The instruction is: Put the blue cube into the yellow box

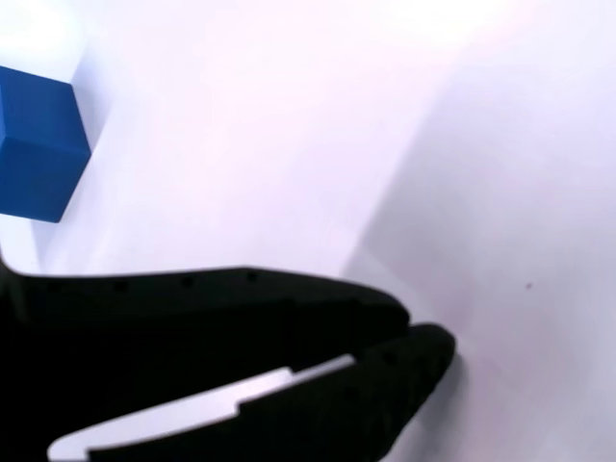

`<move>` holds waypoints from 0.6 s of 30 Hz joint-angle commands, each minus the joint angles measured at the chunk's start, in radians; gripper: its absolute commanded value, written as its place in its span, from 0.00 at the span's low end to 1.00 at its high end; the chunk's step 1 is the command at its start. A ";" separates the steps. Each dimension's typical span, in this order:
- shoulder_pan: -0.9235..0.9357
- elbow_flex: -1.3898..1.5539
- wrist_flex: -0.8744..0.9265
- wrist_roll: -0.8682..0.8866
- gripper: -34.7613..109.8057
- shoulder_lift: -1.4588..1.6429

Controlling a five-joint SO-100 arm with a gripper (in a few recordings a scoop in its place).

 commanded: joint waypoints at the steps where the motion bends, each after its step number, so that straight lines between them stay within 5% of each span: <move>1: -0.018 0.026 0.012 -0.006 0.25 0.029; 18: -0.035 -0.150 -0.055 -0.087 0.31 -0.115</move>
